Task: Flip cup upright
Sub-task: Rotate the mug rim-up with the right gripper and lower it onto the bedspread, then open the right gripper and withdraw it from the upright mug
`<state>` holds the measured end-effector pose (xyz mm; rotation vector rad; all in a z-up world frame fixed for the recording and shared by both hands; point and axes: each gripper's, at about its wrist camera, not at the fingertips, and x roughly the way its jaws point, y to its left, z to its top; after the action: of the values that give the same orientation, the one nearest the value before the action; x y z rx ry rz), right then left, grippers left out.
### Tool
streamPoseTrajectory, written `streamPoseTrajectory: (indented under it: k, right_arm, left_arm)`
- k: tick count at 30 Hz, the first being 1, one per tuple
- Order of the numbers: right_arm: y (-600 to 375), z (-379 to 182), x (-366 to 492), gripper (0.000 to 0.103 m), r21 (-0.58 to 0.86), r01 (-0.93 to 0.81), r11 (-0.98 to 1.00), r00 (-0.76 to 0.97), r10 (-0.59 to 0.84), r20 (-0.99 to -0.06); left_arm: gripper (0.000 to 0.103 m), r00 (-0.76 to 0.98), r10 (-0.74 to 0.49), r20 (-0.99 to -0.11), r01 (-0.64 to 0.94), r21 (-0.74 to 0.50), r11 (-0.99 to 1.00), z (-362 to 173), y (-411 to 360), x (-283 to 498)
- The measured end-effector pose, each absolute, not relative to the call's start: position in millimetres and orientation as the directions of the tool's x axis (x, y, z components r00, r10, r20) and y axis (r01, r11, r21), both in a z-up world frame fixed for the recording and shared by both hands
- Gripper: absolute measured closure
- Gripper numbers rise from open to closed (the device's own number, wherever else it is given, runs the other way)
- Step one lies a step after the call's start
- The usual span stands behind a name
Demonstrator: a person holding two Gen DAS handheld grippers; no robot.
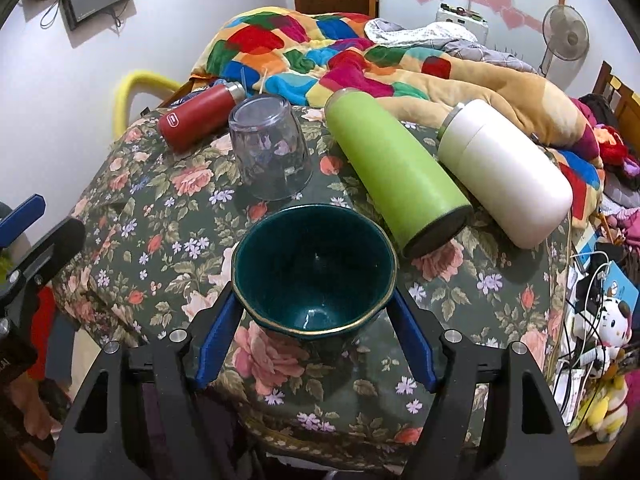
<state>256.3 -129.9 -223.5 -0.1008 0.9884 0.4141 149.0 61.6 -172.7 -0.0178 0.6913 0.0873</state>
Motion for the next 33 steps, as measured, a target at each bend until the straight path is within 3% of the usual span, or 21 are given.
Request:
streamPoseTrajectory:
  k: [10, 18, 23, 33]
  right_arm:
    - [-126.5, -228.5, 239.6, 0.031, 0.073, -0.419, 0.905, 0.458, 0.28, -0.844]
    - [-152.2, -189.8, 213.4, 0.031, 0.09, -0.407, 0.909, 0.534, 0.316, -0.785]
    - [-181.6, -133.5, 180.9, 0.031, 0.083, -0.385, 0.919, 0.665, 0.338, -0.666]
    - [-227.2, -37.4, 100.6, 0.031, 0.099, -0.34, 0.935, 0.871, 0.353, -0.341]
  left_arm:
    - [0.013, 0.778, 0.067, -0.625, -0.072, 0.016, 0.997, -160.4, 51.9, 132.7]
    - [0.013, 0.823, 0.012, -0.567, -0.027, -0.018, 0.999, -124.1, 37.8, 109.6]
    - [0.013, 0.864, -0.024, -0.503, 0.008, -0.034, 0.999, -93.1, 23.2, 88.7]
    - [0.007, 0.963, -0.046, -0.264, 0.043, -0.016, 0.999, -16.9, -2.8, 15.8]
